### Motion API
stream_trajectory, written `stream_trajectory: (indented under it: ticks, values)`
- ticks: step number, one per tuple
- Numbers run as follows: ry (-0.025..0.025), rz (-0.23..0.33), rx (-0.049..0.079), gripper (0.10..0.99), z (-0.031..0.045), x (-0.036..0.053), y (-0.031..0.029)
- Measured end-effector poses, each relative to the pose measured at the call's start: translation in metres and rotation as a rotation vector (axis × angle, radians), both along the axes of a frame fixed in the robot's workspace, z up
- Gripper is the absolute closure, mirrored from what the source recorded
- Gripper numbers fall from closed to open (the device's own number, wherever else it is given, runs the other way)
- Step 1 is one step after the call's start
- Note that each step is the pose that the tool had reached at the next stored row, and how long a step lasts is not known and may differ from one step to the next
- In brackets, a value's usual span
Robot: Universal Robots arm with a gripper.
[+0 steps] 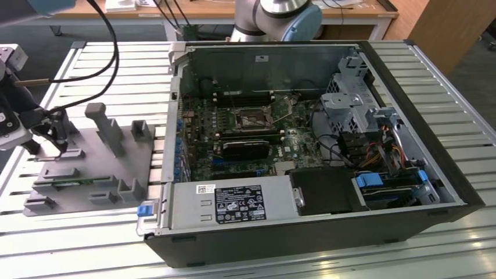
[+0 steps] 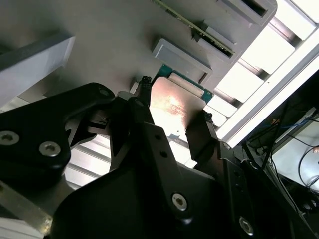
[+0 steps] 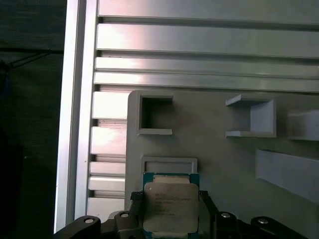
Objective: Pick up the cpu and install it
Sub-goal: 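Pick up the cpu and move it towards the insertion slot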
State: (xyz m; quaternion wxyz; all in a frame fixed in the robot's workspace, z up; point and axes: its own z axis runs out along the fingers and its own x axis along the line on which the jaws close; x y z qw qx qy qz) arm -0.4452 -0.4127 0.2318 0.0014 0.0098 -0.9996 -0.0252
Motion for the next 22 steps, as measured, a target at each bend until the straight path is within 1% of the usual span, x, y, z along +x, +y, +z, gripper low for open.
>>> stream_trajectory:
  ticks: [22]
  values:
    - [0.0000, 0.000, 0.000, 0.553, 0.0156, 0.0000, 0.0024]
